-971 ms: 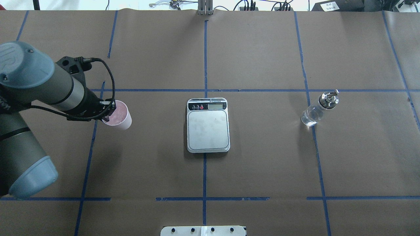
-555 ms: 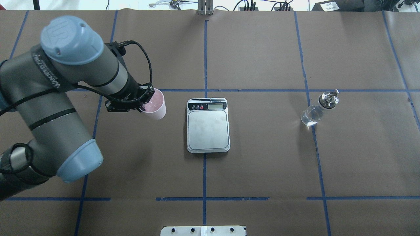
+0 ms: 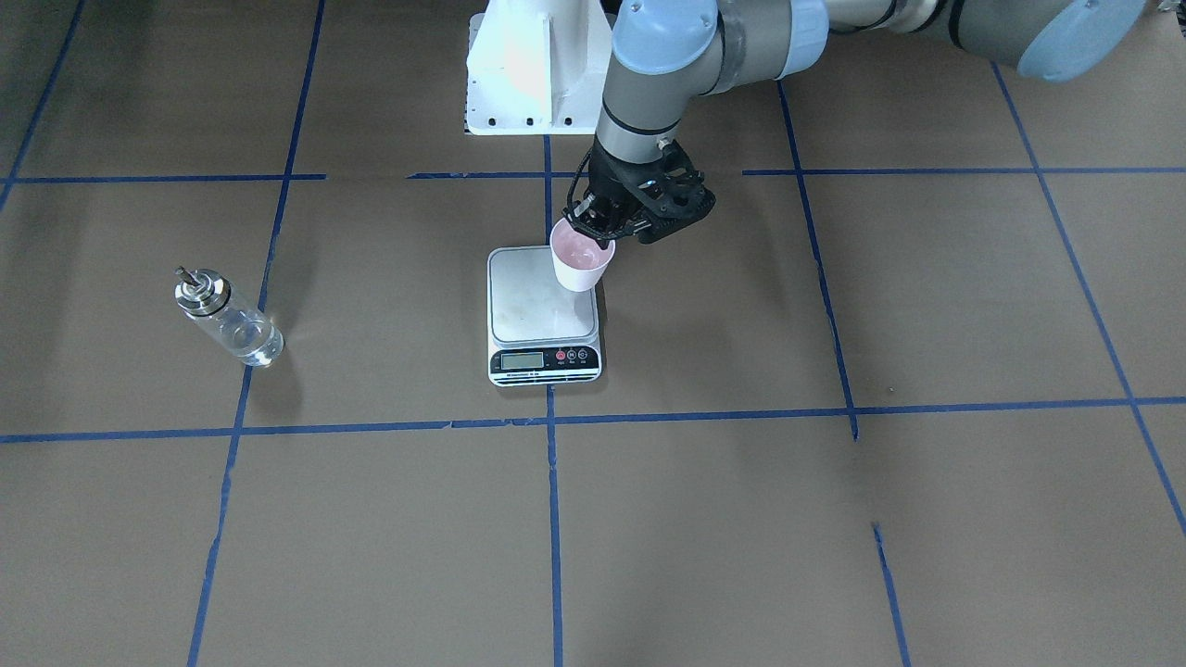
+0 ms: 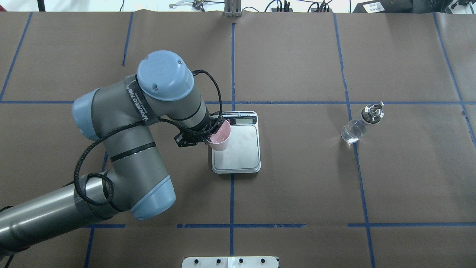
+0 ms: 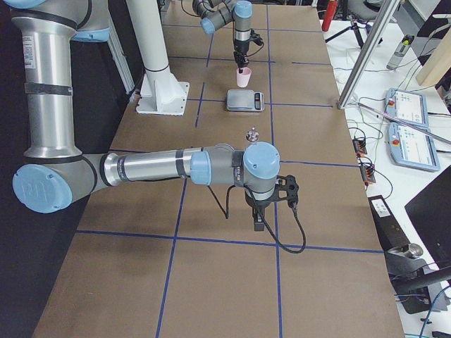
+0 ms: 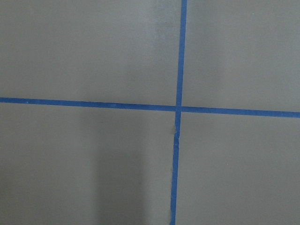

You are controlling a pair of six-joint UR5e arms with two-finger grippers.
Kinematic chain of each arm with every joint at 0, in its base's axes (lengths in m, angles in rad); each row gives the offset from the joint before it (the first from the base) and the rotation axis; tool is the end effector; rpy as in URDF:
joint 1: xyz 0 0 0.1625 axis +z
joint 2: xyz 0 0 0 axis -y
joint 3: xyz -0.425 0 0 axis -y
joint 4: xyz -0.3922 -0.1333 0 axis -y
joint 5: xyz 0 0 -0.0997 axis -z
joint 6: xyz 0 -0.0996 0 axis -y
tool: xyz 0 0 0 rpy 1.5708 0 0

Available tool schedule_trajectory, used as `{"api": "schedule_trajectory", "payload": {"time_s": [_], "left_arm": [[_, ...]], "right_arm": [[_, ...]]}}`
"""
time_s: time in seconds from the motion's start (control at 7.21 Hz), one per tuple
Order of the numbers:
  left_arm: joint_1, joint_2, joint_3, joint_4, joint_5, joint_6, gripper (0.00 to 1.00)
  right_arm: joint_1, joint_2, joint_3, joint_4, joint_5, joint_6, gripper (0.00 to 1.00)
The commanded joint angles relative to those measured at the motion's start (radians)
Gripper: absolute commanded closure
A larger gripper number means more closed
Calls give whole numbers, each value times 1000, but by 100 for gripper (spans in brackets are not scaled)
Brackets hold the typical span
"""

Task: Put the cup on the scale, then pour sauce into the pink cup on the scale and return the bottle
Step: 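Carry the pink cup with the left gripper onto the scale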

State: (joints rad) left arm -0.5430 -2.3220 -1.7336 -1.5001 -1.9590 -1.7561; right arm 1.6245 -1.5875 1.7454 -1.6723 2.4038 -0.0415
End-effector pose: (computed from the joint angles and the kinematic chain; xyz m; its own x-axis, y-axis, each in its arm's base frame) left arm 0.5197 -0.4253 0.1494 0.5161 -0.5106 -0.6877 0.3371 0.8592 -0.3850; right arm 0.0855 -0.4796 0.5870 0.6756 -0.0469 0.7358 -0.0256 0.9959 0.0870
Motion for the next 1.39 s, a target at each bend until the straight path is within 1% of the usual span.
{"api": "schedule_trajectory", "payload": {"time_s": [0.0, 0.42, 0.55, 0.69, 0.83, 0.97, 1.11, 1.25], "left_arm": [[32, -55, 89, -32, 25, -46, 100], [32, -73, 127, -34, 31, -48, 100], [32, -71, 131, -34, 49, -49, 100], [34, -73, 132, -35, 52, -49, 79], [34, -73, 126, -37, 51, -37, 12], [32, -73, 103, -35, 49, -34, 0], [32, -68, 62, -29, 49, -33, 0], [29, -56, 18, -17, 49, -23, 0]], "right_arm": [[0, -2, 2, 0, 14, 0, 0], [0, -2, 0, 0, 26, -1, 0], [0, 0, 0, 0, 26, 0, 0], [0, 0, 2, 0, 26, 0, 0], [0, 1, 2, 0, 26, -1, 0], [0, 3, 2, 0, 26, -1, 0], [0, 6, 6, -1, 25, 2, 0], [0, 24, 17, -10, 26, 43, 0]]}}
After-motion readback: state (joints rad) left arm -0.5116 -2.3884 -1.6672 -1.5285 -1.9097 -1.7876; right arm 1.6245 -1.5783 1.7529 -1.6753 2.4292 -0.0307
